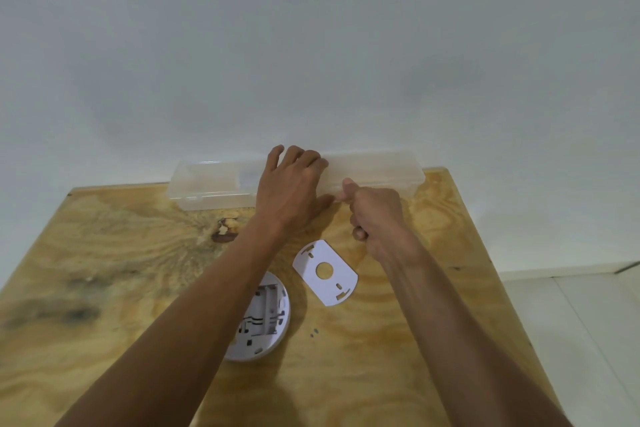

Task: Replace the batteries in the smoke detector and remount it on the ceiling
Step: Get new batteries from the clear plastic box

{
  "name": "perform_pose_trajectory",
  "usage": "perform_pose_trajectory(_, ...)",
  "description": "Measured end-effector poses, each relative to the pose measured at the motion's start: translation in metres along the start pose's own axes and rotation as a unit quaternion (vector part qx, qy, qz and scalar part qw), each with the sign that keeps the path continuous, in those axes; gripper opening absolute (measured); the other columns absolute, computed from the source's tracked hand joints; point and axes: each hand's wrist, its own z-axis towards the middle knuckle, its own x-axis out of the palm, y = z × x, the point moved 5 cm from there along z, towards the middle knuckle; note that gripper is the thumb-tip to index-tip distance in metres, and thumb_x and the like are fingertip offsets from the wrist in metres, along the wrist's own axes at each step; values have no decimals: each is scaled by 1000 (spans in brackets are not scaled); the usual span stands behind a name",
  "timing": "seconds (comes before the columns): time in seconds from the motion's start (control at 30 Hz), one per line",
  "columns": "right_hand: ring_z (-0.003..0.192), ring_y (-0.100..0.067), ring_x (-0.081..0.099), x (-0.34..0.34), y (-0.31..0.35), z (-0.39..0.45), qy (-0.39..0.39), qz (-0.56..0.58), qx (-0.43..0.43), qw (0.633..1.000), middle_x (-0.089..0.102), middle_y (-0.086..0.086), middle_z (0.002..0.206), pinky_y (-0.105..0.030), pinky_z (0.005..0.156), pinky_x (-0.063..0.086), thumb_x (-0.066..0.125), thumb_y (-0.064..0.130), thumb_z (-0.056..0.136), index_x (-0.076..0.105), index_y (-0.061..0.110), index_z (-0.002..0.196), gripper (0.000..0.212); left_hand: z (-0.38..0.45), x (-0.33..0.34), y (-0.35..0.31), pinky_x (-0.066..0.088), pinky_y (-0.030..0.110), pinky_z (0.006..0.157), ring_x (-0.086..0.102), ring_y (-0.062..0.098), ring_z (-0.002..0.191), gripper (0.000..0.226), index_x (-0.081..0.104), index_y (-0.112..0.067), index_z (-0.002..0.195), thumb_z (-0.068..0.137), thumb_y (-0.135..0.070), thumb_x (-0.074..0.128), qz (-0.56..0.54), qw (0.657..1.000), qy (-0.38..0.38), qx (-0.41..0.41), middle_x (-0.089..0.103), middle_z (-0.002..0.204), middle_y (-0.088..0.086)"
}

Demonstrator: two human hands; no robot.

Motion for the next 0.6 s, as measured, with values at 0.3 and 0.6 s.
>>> perform_pose_trajectory(0.3, 43, -9, 33, -6, 51, -1, 74, -90, -64, 991, 51, 3, 66, -22, 37, 25, 69, 15, 85, 69, 21, 107, 22, -2, -8, -6, 33, 51, 113, 50, 32, 127, 97, 30, -16, 148, 72, -46, 82, 1, 999, -49, 2, 45, 148, 11)
perform_pose_trajectory(0.6, 82, -29, 51, -3, 88, 16, 114, -333, -139, 926, 57, -12, 102, -30, 63, 43, 55, -2, 84, 57, 3, 130, 46, -7, -14, -9, 31, 59, 113, 39, 36, 141, 113, 26, -18, 157, 68, -57, 82, 49, 996, -70, 6, 31, 162, 15)
